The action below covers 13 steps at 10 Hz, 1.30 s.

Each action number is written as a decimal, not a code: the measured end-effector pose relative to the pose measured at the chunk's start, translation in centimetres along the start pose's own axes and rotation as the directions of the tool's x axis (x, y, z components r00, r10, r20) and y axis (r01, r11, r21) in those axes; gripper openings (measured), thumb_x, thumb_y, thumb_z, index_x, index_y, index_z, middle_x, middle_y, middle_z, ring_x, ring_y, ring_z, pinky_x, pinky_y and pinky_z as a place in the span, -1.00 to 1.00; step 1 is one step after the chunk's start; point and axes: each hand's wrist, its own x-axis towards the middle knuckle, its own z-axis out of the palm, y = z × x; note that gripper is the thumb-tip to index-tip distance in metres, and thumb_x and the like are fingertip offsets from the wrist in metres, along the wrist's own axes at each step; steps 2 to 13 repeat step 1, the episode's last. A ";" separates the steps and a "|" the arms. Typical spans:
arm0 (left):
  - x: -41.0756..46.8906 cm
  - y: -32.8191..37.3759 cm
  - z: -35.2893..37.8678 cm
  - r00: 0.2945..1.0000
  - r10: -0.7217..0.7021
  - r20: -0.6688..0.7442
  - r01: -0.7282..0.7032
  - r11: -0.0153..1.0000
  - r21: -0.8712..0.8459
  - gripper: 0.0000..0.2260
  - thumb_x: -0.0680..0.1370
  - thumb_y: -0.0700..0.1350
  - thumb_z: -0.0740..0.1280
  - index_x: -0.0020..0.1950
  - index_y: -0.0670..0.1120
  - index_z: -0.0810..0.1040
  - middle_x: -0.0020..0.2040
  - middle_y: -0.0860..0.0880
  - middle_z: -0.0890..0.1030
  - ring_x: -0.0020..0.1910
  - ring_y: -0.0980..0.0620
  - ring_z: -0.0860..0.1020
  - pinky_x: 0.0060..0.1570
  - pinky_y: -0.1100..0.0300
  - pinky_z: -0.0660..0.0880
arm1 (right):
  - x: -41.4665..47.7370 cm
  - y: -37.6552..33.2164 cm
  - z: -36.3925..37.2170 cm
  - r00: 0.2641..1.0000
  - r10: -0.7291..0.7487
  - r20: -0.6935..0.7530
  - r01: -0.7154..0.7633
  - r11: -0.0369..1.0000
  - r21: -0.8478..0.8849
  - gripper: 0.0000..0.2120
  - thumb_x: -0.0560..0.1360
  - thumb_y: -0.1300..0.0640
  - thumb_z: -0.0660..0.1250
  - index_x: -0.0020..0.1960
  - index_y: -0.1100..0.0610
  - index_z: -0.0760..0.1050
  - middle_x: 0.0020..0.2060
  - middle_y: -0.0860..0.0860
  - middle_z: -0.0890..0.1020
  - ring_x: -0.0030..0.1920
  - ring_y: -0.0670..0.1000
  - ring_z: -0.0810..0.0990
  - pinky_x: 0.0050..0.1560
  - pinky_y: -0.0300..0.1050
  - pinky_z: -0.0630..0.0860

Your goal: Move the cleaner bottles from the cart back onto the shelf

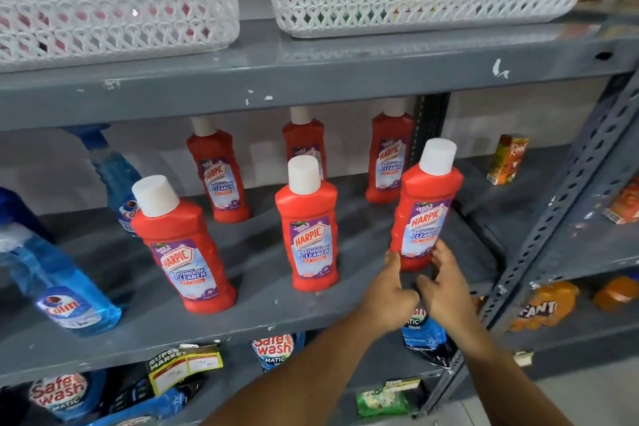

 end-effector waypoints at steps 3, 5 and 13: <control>1.5 -1.1 0.2 0.999 0.031 -0.018 -0.031 0.998 -0.052 -0.21 0.24 -0.19 0.18 0.47 0.14 0.12 0.37 -0.01 0.45 0.26 0.02 0.48 0.29 -0.01 0.47 | 0.6 -0.5 -0.1 0.999 -0.047 -0.019 0.048 0.998 0.031 -0.25 0.25 0.31 0.22 0.41 -0.05 0.21 0.25 0.00 0.52 0.26 0.00 0.49 0.28 -0.02 0.40; 1.5 -1.1 0.2 0.999 0.031 -0.018 -0.031 0.998 -0.052 -0.21 0.24 -0.19 0.18 0.47 0.14 0.12 0.37 -0.01 0.45 0.26 0.02 0.48 0.29 -0.01 0.47 | 0.6 -0.5 -0.1 0.999 -0.047 -0.019 0.048 0.998 0.031 -0.25 0.25 0.31 0.22 0.41 -0.05 0.21 0.25 0.00 0.52 0.26 0.00 0.49 0.28 -0.02 0.40; 1.5 -1.1 0.2 0.999 0.031 -0.018 -0.031 0.998 -0.052 -0.21 0.24 -0.19 0.18 0.47 0.14 0.12 0.37 -0.01 0.45 0.26 0.02 0.48 0.29 -0.01 0.47 | 0.6 -0.5 -0.1 0.999 -0.047 -0.019 0.048 0.998 0.031 -0.25 0.25 0.31 0.22 0.41 -0.05 0.21 0.25 0.00 0.52 0.26 0.00 0.49 0.28 -0.02 0.40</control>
